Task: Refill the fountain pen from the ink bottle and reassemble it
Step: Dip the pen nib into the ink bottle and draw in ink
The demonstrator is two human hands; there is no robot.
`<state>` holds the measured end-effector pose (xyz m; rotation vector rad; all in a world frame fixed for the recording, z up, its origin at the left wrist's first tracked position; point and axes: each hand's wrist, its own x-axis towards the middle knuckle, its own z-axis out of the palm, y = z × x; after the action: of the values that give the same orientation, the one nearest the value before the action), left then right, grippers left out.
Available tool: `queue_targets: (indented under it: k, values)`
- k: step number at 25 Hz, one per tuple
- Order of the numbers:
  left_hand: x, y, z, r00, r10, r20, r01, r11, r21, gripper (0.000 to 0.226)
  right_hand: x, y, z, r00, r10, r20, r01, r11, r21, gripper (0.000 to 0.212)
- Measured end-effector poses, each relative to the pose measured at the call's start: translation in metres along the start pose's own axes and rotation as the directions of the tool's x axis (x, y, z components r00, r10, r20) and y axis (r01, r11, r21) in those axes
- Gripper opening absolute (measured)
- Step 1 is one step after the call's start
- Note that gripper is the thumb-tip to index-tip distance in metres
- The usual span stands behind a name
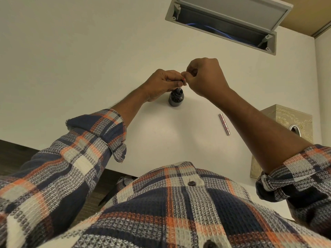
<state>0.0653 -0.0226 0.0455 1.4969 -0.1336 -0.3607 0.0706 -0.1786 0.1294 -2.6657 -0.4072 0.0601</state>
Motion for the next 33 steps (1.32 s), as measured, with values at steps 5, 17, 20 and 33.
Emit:
queue_targets:
  k: [5,17,20,33]
  values:
    - [-0.0002,0.0010,0.0001,1.000,0.003,-0.010,-0.003,1.000,0.011,0.021,-0.0006,0.0011,0.0010,1.000,-0.002,0.002,0.002,1.000,0.015,0.021]
    - [-0.0033,0.0030,0.0024,1.000,-0.008,-0.014,0.009,0.999,0.034,0.021,-0.0009,-0.0014,-0.0019,0.994,-0.046,0.096,0.044,0.999,0.015,0.025]
    - [-0.0036,0.0030,0.0025,1.000,-0.015,-0.015,0.015,1.000,0.024,0.026,-0.0013,-0.0010,-0.0018,0.994,-0.063,0.089,0.060,0.998,0.028,0.029]
    - [-0.0036,0.0040,0.0022,1.000,-0.012,-0.007,0.012,1.000,0.019,0.021,-0.0006,0.0005,0.0003,0.999,-0.036,0.008,0.035,0.997,0.069,0.018]
